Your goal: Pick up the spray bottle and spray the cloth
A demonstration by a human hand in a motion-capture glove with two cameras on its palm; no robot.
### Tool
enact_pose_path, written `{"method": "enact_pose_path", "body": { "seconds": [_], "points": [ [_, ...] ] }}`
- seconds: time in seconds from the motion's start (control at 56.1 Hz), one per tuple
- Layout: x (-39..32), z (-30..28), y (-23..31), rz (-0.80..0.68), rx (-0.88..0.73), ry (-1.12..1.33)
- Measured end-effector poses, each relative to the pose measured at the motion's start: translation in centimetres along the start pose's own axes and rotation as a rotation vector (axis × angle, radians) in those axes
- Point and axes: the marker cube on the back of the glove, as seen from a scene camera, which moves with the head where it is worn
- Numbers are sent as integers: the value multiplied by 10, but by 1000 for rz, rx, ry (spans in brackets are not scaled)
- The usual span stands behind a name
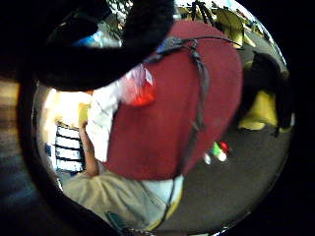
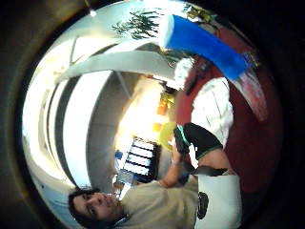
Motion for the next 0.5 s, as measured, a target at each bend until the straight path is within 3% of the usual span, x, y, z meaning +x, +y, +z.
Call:
{"method": "enact_pose_path", "body": {
  "seconds": [0.089,0.356,0.499],
  "points": [
    [3,11,-24,51,90,-49],
    [14,41,-60,-112,138,-95],
    [19,48,-66,-89,116,-66]
  ]
}}
